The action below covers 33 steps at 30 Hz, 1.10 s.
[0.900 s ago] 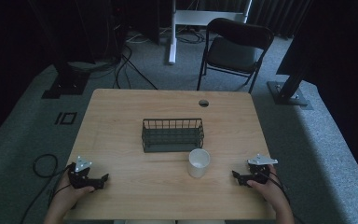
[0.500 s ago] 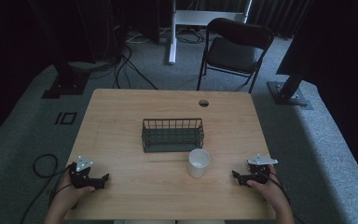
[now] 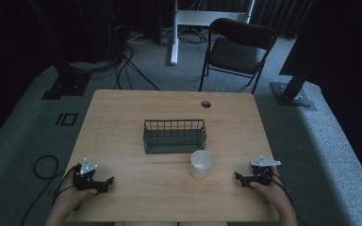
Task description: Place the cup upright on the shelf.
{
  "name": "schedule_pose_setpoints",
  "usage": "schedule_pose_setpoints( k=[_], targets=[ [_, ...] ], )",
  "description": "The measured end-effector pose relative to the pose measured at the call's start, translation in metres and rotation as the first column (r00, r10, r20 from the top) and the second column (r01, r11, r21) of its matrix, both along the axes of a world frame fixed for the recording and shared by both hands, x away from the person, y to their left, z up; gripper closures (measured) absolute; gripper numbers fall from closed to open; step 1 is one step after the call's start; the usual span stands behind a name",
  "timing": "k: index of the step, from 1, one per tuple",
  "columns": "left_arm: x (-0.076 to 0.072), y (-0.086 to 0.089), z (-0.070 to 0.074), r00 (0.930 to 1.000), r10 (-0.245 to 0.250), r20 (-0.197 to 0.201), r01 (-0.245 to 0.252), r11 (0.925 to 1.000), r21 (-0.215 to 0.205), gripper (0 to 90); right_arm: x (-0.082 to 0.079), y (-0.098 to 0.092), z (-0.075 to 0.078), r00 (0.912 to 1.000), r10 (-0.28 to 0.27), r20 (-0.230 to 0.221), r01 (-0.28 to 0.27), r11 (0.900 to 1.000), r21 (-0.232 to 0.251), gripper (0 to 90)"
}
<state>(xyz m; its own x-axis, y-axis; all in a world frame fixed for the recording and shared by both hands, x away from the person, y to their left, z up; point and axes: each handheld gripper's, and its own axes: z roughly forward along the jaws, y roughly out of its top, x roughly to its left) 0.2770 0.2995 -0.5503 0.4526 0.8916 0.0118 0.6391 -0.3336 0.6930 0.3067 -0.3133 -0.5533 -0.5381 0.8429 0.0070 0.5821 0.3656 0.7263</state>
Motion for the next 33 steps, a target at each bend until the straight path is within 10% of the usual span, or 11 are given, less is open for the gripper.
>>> schedule_pose_setpoints(
  k=[33],
  targets=[
    [0.003,-0.079,0.010,0.9729,-0.231,0.003,0.231,0.9721,0.043,0.2,0.000,0.000,0.000,1.0000,0.000,0.001,0.000,1.000,0.000,12.0]
  ],
)
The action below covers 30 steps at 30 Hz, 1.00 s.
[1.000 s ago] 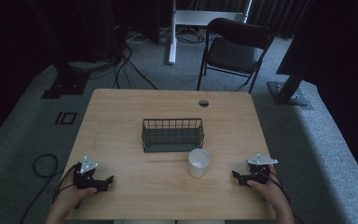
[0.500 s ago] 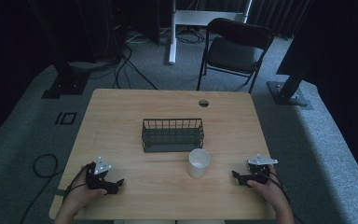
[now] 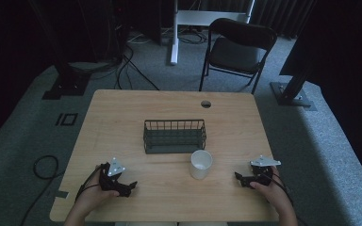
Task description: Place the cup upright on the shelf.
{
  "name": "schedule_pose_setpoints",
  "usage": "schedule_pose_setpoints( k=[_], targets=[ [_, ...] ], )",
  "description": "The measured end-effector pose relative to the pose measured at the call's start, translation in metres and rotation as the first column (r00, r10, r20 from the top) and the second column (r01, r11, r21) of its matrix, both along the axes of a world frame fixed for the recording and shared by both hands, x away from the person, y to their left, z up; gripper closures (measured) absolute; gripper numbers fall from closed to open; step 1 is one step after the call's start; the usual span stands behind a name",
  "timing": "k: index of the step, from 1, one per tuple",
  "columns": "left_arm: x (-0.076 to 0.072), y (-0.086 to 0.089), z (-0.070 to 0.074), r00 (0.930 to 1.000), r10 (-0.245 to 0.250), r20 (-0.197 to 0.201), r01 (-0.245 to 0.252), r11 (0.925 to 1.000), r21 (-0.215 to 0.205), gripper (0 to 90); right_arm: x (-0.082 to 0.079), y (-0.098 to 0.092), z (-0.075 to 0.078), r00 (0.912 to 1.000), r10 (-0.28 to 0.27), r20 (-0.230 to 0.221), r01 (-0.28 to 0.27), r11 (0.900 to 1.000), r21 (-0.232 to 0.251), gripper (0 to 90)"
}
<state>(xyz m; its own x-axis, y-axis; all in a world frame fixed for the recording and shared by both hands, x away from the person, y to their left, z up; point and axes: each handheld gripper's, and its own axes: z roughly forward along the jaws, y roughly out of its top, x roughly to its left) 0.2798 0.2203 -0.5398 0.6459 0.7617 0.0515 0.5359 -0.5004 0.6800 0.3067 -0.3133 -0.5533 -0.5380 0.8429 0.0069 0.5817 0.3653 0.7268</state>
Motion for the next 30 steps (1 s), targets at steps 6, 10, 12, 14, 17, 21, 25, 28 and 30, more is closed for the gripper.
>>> schedule_pose_setpoints(
  k=[6,10,12,14,17,21,25,28,30],
  targets=[
    [0.002,-0.014,0.005,0.9993,-0.034,0.013,0.034,0.9993,-0.014,0.2,0.000,0.000,0.000,1.0000,0.000,0.000,0.000,1.000,0.000,12.0],
    [0.004,-0.024,0.006,0.9983,-0.058,0.008,0.058,0.9983,-0.006,0.2,0.000,0.000,0.000,1.0000,0.000,0.000,0.000,1.000,0.000,12.0],
    [0.005,-0.029,0.006,0.9973,-0.074,0.007,0.074,0.9972,-0.014,0.2,0.000,0.000,0.000,1.0000,0.000,0.000,0.000,1.000,0.000,12.0],
    [0.005,-0.035,0.006,0.9951,-0.098,0.013,0.098,0.9951,-0.012,0.2,0.000,0.000,0.000,1.0000,0.001,0.001,-0.001,1.000,0.000,12.0],
    [0.006,-0.044,0.009,0.9924,-0.120,0.025,0.121,0.9923,-0.026,0.2,0.000,0.000,0.000,1.0000,0.001,0.000,-0.001,1.000,0.000,12.0],
    [0.006,-0.055,0.012,0.9861,-0.159,0.046,0.162,0.9858,-0.045,0.2,0.000,0.000,0.000,1.0000,0.000,0.000,0.000,1.000,0.000,12.0],
    [0.006,-0.064,0.016,0.9823,-0.179,0.056,0.182,0.9808,-0.069,0.2,0.000,0.000,0.000,1.0000,0.000,0.000,0.000,1.000,0.000,12.0],
    [0.008,-0.070,0.017,0.9802,-0.187,0.064,0.192,0.9792,-0.067,0.2,0.000,0.000,0.000,1.0000,0.000,0.000,0.000,1.000,0.000,12.0],
    [0.008,-0.075,0.018,0.9770,-0.203,0.066,0.207,0.9759,-0.069,0.2,0.000,0.000,0.000,1.0000,0.000,0.000,0.000,1.000,0.000,12.0]
  ],
)
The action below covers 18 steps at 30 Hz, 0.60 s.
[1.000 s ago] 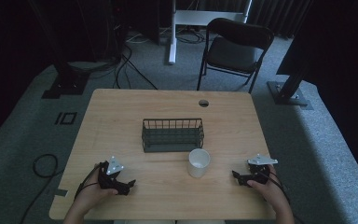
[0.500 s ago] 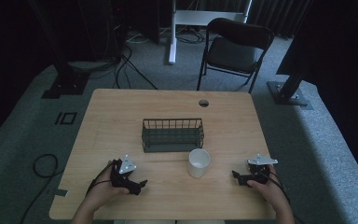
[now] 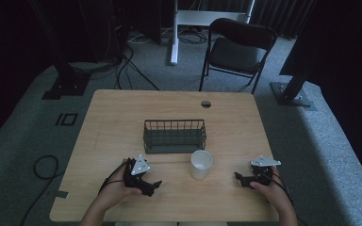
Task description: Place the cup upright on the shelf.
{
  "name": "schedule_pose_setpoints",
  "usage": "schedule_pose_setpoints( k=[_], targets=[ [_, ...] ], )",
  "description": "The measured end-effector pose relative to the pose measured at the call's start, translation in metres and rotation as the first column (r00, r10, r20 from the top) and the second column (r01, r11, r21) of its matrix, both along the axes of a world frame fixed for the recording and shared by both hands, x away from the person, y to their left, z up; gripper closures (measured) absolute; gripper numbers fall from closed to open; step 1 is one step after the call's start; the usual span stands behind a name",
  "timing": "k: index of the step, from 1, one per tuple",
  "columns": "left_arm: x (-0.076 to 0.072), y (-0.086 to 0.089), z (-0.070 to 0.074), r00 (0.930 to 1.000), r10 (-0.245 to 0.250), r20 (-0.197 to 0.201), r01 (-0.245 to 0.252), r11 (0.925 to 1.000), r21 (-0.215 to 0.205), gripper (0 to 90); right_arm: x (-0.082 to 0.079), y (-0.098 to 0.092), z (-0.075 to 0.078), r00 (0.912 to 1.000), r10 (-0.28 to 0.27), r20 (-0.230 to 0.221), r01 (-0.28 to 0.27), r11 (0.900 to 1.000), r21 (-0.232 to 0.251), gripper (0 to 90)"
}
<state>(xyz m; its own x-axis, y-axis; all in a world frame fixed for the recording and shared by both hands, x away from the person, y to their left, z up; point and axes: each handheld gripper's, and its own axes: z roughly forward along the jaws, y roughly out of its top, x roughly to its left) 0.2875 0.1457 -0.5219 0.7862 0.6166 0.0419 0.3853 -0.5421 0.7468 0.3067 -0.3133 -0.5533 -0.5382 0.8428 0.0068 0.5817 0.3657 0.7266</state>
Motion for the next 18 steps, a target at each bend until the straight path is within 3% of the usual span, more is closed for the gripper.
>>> schedule_pose_setpoints(
  k=[7,18],
  targets=[
    [0.001,-0.018,0.004,0.9986,-0.052,0.008,0.052,0.9980,-0.035,0.2,0.000,0.000,0.000,1.0000,0.000,0.001,0.000,1.000,0.000,12.0],
    [0.005,-0.039,0.008,0.9971,-0.076,-0.003,0.076,0.9934,-0.086,0.3,0.000,0.000,0.000,1.0000,0.000,0.001,0.000,1.000,0.000,12.0]
  ],
)
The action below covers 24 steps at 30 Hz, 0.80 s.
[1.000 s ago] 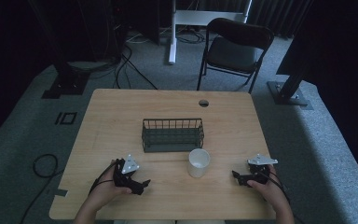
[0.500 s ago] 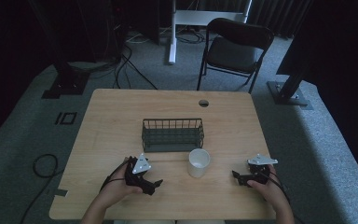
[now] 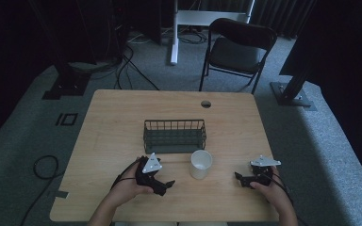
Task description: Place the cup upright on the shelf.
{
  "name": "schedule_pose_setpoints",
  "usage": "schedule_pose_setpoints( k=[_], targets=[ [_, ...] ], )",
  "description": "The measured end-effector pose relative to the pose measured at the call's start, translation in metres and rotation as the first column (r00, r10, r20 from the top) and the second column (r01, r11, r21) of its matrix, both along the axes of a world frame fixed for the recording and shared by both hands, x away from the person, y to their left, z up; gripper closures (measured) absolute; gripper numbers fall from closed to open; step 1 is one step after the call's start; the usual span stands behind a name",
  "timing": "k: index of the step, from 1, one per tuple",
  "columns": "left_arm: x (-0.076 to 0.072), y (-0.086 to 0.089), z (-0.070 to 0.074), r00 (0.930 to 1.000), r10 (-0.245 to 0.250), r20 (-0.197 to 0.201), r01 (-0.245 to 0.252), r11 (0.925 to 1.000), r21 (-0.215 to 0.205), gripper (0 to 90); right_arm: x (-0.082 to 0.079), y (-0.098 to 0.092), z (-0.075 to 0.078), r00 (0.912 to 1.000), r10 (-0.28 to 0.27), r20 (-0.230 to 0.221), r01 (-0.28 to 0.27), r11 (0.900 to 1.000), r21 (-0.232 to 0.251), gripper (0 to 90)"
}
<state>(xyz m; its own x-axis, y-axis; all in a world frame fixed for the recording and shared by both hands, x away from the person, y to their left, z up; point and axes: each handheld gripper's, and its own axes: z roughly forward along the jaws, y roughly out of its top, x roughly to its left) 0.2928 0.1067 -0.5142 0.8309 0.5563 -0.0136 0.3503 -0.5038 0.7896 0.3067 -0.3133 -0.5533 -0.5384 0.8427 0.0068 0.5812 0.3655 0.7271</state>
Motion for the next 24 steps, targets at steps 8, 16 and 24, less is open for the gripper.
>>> schedule_pose_setpoints(
  k=[8,16,24],
  targets=[
    [0.003,-0.021,0.002,0.9993,-0.030,0.022,0.031,0.9995,-0.012,0.3,0.000,0.000,0.000,1.0000,0.000,0.000,0.000,1.000,0.000,12.0],
    [0.009,-0.043,0.007,0.9965,-0.077,0.032,0.078,0.9967,-0.024,0.3,0.000,0.000,0.000,1.0000,0.000,-0.001,0.000,1.000,0.000,12.0],
    [0.014,-0.061,0.009,0.9942,-0.096,0.048,0.098,0.9942,-0.044,0.3,0.000,0.000,0.000,1.0000,0.000,-0.001,0.000,1.000,0.001,11.9]
  ],
)
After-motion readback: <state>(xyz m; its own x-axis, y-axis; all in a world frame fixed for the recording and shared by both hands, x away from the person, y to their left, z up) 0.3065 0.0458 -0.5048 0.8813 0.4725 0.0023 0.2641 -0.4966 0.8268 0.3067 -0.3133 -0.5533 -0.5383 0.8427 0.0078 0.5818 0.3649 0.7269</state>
